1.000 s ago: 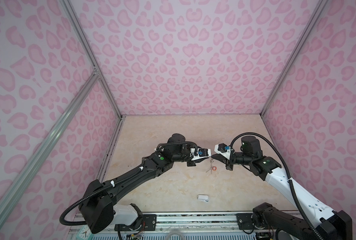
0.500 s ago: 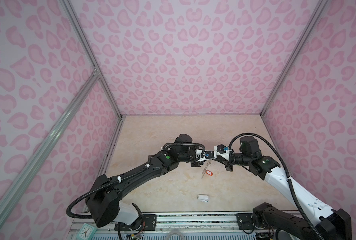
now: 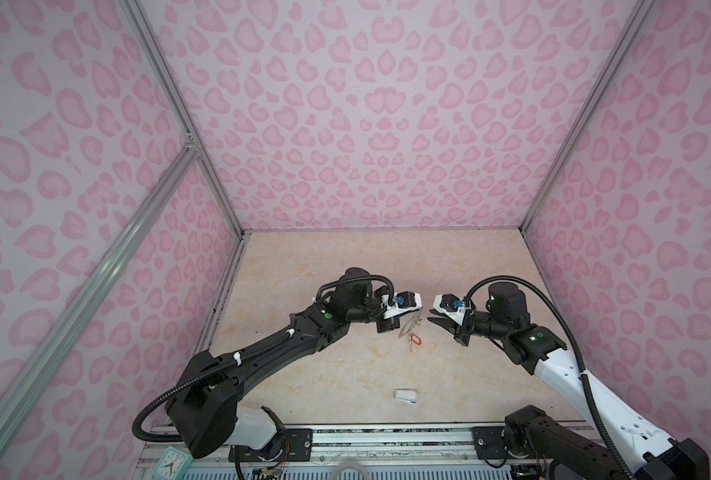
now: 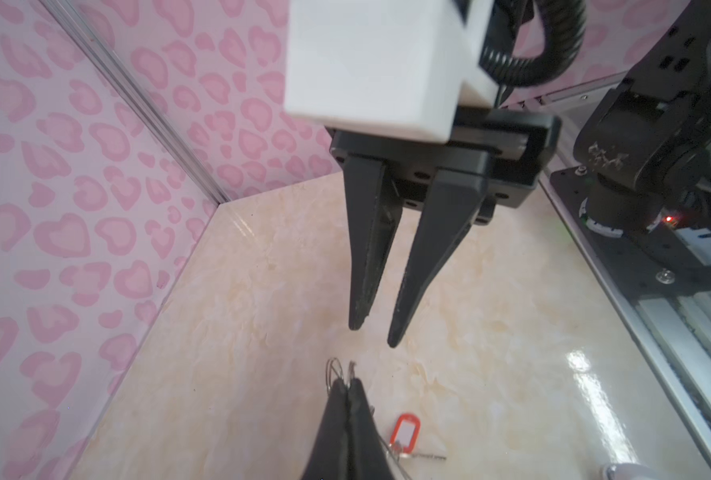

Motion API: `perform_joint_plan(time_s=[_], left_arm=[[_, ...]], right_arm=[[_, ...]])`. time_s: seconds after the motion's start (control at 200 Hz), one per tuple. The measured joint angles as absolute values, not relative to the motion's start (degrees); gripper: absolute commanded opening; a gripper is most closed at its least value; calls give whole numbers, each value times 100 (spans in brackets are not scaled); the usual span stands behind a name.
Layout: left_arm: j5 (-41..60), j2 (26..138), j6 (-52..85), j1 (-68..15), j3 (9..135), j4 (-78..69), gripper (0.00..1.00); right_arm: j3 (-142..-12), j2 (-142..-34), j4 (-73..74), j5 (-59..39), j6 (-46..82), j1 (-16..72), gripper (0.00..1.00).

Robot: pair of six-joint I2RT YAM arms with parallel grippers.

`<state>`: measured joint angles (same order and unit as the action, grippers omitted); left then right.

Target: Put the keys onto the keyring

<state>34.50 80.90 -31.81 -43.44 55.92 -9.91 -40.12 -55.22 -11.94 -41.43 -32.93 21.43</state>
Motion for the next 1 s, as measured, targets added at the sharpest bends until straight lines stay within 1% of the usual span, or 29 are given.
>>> perform_joint_plan(time_s=[0.145,0.45,0.76,1.0], left_arm=[[3844,8082,-2641,-4209,5417,-1664,3],[4340,8106,-1909,-4158,5277,-2493,3],[4486,8221,-1505,-4158,5190,-3146,3],[4480,8239,-1461,-4154,5157,-3205,3]], right_arm=[[-3929,-5513,-799,-4263,-3030,2143,21],[-3802,-5448,115,-4587,-2425,2143,19],[-3647,-5389,862,-4807,-1798,2134,15],[-3640,-5452,961,-4956,-1608,2119,15]])
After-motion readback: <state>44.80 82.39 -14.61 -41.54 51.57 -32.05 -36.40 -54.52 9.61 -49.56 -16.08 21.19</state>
